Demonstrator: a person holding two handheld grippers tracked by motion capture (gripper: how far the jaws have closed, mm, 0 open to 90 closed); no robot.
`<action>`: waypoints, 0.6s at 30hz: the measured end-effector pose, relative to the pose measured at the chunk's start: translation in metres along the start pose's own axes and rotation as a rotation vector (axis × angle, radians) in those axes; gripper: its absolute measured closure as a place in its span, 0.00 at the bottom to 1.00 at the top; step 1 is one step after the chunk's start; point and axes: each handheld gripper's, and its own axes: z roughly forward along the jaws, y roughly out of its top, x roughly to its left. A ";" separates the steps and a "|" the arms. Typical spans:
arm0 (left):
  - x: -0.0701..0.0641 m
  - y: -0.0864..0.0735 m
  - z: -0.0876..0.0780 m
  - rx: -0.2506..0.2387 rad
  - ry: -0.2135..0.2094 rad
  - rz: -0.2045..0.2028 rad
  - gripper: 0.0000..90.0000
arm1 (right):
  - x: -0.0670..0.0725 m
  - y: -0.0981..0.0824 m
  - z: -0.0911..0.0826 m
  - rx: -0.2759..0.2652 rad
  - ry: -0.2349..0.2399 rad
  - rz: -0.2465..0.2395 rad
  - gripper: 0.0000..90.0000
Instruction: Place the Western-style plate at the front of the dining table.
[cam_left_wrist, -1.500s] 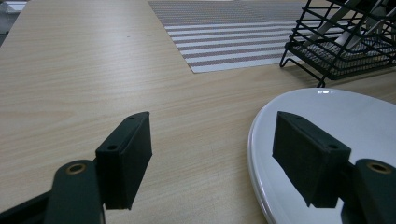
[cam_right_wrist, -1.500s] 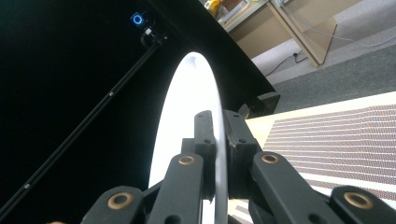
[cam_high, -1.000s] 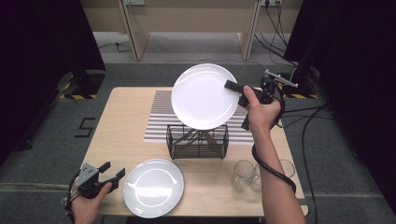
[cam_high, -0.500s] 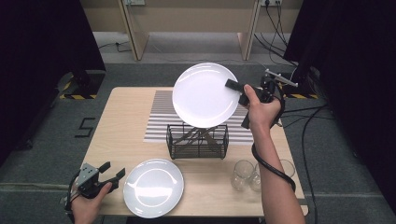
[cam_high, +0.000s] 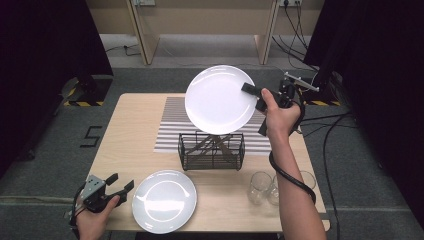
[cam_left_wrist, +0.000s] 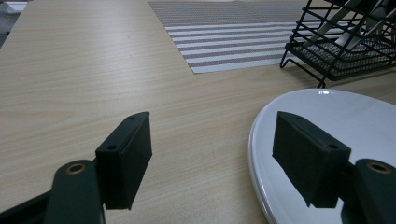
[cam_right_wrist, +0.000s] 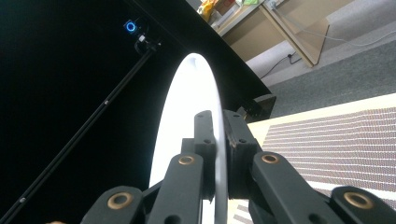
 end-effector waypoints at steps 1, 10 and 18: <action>0.000 0.000 0.000 0.000 0.000 0.000 0.31 | 0.000 0.000 0.000 0.000 0.000 0.000 0.95; 0.000 0.000 0.000 0.000 0.000 -0.001 0.31 | -0.003 0.003 0.001 -0.003 -0.004 0.011 0.95; 0.000 0.000 0.000 -0.001 0.000 -0.001 0.31 | -0.005 0.005 0.002 -0.009 -0.008 0.021 0.95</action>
